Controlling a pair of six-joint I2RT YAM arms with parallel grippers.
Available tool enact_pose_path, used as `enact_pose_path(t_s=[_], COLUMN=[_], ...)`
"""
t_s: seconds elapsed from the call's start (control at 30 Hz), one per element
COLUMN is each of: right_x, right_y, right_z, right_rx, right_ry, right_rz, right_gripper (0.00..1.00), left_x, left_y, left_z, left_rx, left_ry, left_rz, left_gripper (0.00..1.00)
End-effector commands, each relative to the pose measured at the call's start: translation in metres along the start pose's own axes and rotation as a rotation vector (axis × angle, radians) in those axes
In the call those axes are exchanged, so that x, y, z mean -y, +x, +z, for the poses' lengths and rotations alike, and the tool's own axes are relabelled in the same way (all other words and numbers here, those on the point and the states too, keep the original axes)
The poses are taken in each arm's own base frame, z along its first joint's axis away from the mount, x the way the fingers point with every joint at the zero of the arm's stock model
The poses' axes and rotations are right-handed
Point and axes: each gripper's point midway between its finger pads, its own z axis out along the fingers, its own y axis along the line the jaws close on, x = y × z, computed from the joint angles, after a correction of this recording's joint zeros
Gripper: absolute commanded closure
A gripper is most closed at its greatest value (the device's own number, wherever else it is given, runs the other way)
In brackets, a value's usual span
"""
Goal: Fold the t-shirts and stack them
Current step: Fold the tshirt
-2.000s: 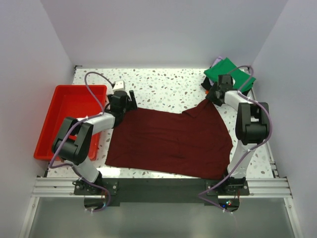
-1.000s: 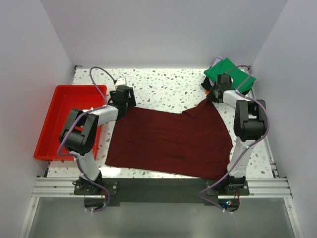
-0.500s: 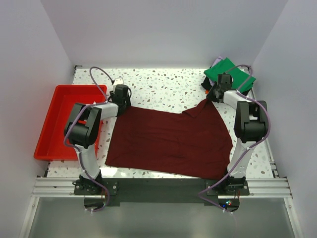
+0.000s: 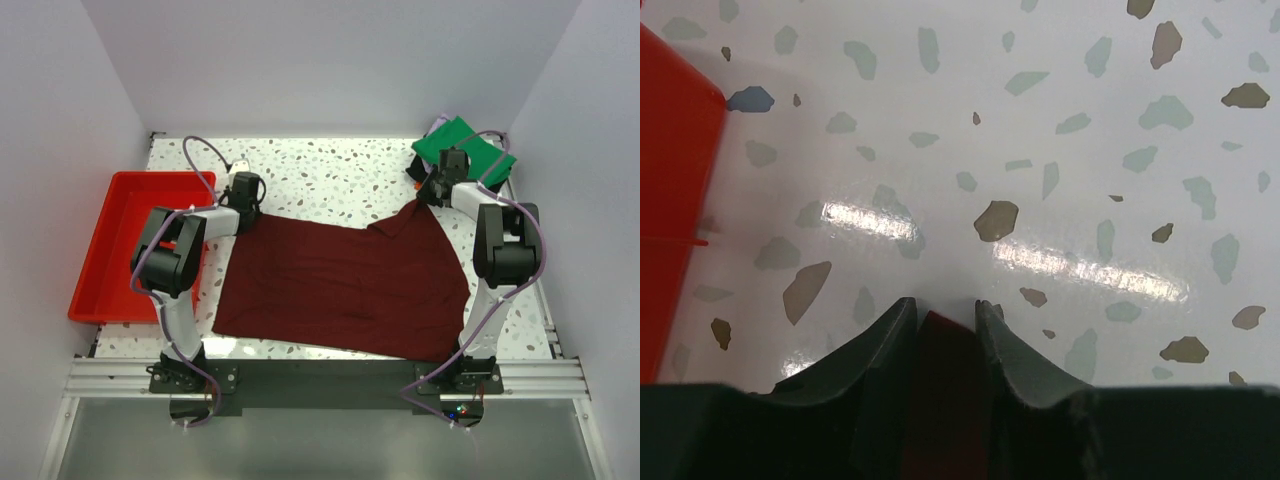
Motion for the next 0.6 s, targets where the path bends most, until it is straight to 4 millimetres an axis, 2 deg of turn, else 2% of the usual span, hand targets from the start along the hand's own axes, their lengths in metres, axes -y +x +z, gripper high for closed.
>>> enact_pose_path(t_s=[0.0,0.17,0.23,0.43,0.57], right_x=[-0.012,-0.014,-0.017,-0.026,-0.032], right_y=[-0.019,-0.022,-0.026,-0.043,-0.054], right_z=[-0.011,-0.015,-0.018,-0.025,-0.022], right_rx=[0.055,0.049,0.051,0.056,0.051], right_ry=[-0.039,-0.036,-0.039,-0.04,-0.037], right_rz=[-0.002,0.002,0.001,-0.012,-0.024], right_gripper=[1.0,1.0,1.0,1.0,1.0], left_x=[0.0,0.004,0.006,0.014,0.027], left_y=[0.0,0.004,0.002,-0.012,-0.031], left_z=[0.0,0.0,0.0,0.005,0.011], left_rx=[-0.004,-0.016,-0.014,0.0,0.018], left_ry=[0.009,0.035,0.043,0.054,0.079], left_rz=[-0.007,-0.01,-0.012,-0.006,-0.009], left_gripper=[0.69,0.94,1.0,1.0,1.0])
